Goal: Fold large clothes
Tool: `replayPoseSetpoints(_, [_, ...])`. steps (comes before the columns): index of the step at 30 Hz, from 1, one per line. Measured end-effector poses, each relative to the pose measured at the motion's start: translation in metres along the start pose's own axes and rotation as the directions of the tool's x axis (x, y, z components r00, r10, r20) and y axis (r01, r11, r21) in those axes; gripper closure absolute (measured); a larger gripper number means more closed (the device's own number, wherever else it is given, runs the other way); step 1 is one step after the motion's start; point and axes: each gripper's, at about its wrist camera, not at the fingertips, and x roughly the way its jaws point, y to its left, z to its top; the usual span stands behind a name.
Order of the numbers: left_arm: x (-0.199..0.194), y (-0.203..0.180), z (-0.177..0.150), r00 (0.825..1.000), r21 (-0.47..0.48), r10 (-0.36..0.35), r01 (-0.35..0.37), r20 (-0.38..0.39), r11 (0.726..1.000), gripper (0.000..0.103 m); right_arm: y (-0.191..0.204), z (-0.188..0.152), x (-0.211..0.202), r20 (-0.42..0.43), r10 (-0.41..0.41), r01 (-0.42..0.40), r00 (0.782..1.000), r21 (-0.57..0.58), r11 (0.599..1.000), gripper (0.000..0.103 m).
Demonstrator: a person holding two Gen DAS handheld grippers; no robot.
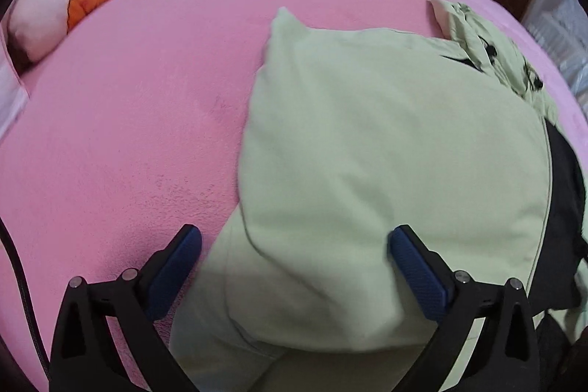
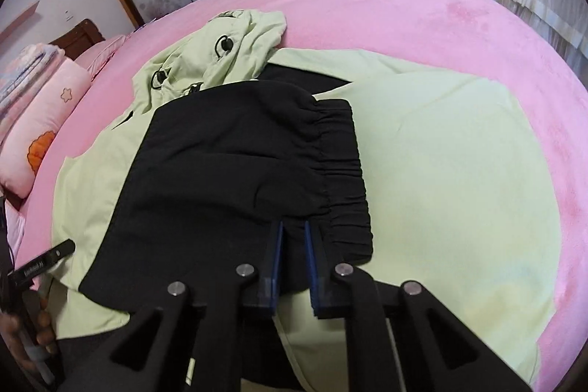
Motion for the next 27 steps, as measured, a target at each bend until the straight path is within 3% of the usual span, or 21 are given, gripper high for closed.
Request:
replayPoseSetpoints(5, [-0.004,0.004,0.001,1.0,0.012,0.009,-0.009,0.003,1.0,0.0,0.016,-0.001,-0.003,-0.003,-0.048,0.048,0.999,-0.033,0.998,0.086])
replayPoseSetpoints(11, [-0.039,-0.003,0.009,0.999,0.048,0.034,-0.034,0.016,0.998,0.0,0.022,-0.003,-0.032,-0.021,0.011,-0.011,1.0,0.002,1.0,0.082])
replayPoseSetpoints(17, [-0.114,-0.02,0.009,0.995,0.1,0.003,-0.014,0.104,0.995,0.0,0.034,-0.005,-0.091,0.041,0.054,-0.054,0.998,0.005,0.999,0.08])
replayPoseSetpoints(22, [-0.185,-0.039,0.0,0.982,0.154,0.001,-0.03,0.186,0.988,0.0,0.041,-0.014,-0.159,0.126,0.095,-0.094,0.988,-0.008,0.996,0.065])
replayPoseSetpoints(27, [-0.256,-0.048,-0.02,0.968,0.183,-0.065,0.021,0.241,0.983,0.0,0.049,-0.028,-0.221,0.2,0.115,-0.109,0.973,-0.04,0.993,0.06])
